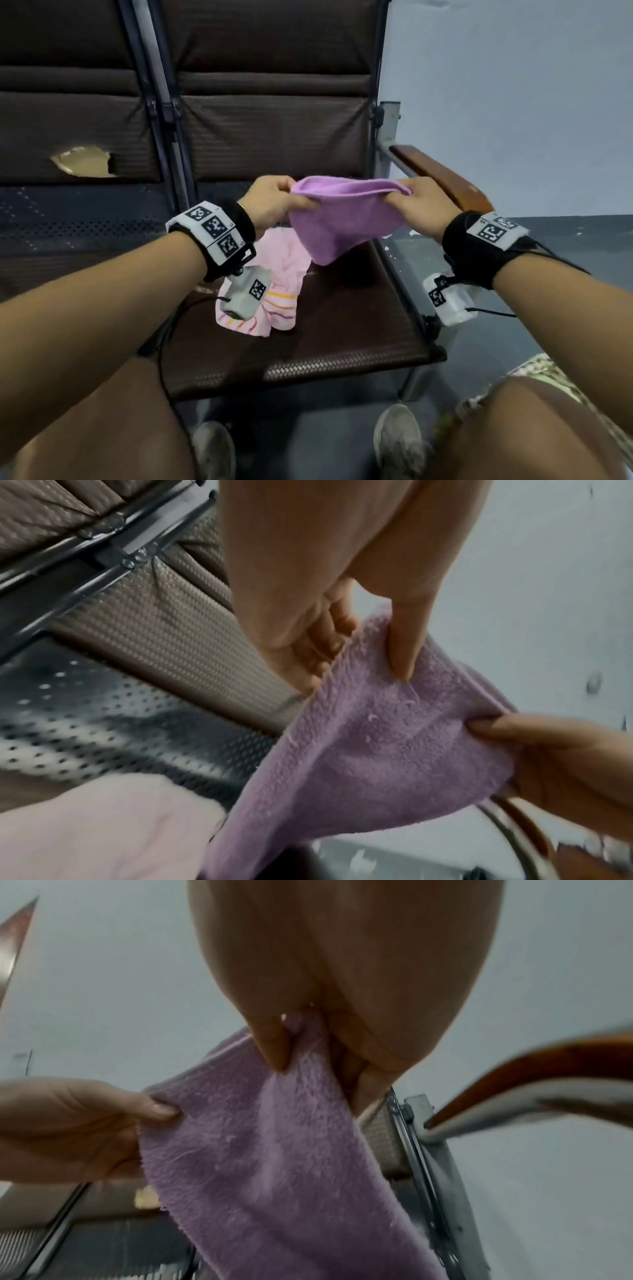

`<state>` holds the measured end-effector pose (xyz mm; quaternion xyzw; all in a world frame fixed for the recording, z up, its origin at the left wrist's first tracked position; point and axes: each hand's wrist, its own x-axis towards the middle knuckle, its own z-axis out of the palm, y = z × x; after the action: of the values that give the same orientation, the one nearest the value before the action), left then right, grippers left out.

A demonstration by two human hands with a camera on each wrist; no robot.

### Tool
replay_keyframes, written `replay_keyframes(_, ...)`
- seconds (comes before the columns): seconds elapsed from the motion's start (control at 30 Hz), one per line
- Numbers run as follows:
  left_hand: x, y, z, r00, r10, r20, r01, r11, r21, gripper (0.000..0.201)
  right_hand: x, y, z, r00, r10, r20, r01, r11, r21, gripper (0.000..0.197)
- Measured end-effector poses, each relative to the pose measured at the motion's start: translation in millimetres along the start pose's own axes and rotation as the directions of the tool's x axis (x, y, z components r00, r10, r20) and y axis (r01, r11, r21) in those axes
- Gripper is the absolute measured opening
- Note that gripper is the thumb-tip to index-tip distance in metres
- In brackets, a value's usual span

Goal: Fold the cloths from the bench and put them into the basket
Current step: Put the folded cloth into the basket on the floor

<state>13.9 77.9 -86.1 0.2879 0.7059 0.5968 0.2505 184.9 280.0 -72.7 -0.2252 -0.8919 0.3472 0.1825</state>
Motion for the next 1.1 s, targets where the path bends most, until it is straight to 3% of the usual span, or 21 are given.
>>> replay_keyframes(0.07,-13.7,-33.1,7.3,0.987,-0.134,0.089,0.123,0.985,0.120,0.014,-15.5,20.6,16.8,0.975,0.095,0.198,-0.073,0.990,-0.118,0.022)
replay_keyframes(0.1,-20.9,-47.4,10.5,0.967,-0.211,0.146,0.184,0.966,0.179,0.021,-23.5,30.3,24.9,0.934,0.169,0.313,-0.120,0.978,-0.169,0.019)
replay_keyframes(0.13,-26.0,-62.1,12.8,0.932,-0.294,0.212,0.244,0.942,0.232,0.029,-32.1,38.5,33.2,0.869,0.246,0.429,-0.178,0.965,-0.193,0.016)
replay_keyframes(0.2,-38.5,-80.8,16.5,0.815,-0.458,0.355,0.338,0.874,0.350,0.035,-46.4,51.2,47.8,0.694,0.362,0.623,-0.333,0.928,-0.169,0.017)
replay_keyframes(0.27,-45.4,-91.2,17.4,0.705,-0.566,0.428,0.394,0.813,0.428,0.031,-53.7,59.1,55.7,0.578,0.419,0.700,-0.434,0.885,-0.170,0.022)
replay_keyframes(0.33,-45.3,-97.4,16.7,0.685,-0.593,0.424,0.417,0.796,0.440,0.023,-54.8,62.4,57.8,0.549,0.450,0.705,-0.502,0.851,-0.152,0.020)
replay_keyframes(0.4,-36.9,-104.6,16.8,0.735,-0.564,0.377,0.403,0.810,0.426,0.019,-51.5,64.5,59.5,0.573,0.465,0.675,-0.557,0.825,-0.095,0.010)
replay_keyframes(0.5,-16.9,-117.6,19.2,0.839,-0.480,0.256,0.396,0.862,0.317,0.014,-40.3,73.9,67.0,0.638,0.452,0.623,-0.597,0.802,0.029,0.016)
replay_keyframes(0.63,12.4,-137.9,26.1,0.927,-0.372,0.043,0.362,0.919,0.155,0.016,-20.4,90.1,84.3,0.768,0.465,0.440,-0.580,0.796,0.172,0.016)
replay_keyframes(0.73,27.3,-151.3,32.9,0.955,-0.287,-0.080,0.297,0.938,0.182,0.015,-4.5,101.9,95.2,0.880,0.423,0.218,-0.446,0.892,0.073,0.014)
replay_keyframes(0.8,34.8,-156.8,37.8,0.956,-0.269,-0.113,0.288,0.930,0.227,0.009,6.0,106.0,99.1,0.913,0.387,0.132,-0.388,0.921,-0.014,0.009)
replay_keyframes(0.87,43.1,-161.1,41.4,0.949,-0.288,-0.129,0.313,0.909,0.275,0.028,14.0,109.6,101.9,0.917,0.382,0.117,-0.380,0.924,-0.037,0.011)
replay_keyframes(0.93,47.6,-159.6,43.5,0.954,-0.250,-0.164,0.295,0.880,0.373,0.046,17.3,110.0,103.4,0.938,0.326,0.115,-0.309,0.940,-0.148,0.030)
replay_keyframes(1.0,45.9,-155.8,45.3,0.976,-0.182,-0.123,0.218,0.879,0.425,0.032,15.1,105.0,105.5,0.974,0.193,0.123,-0.156,0.953,-0.258,0.031)
replay_keyframes(1.07,37.6,-152.5,47.2,0.975,-0.210,0.069,0.168,0.910,0.380,0.017,8.5,95.1,107.1,0.971,0.099,0.218,-0.043,0.968,-0.247,0.014)
replay_keyframes(1.1,31.6,-152.8,48.6,0.955,-0.233,0.184,0.154,0.919,0.362,0.017,4.4,91.5,108.2,0.945,0.089,0.316,-0.014,0.972,-0.234,0.010)
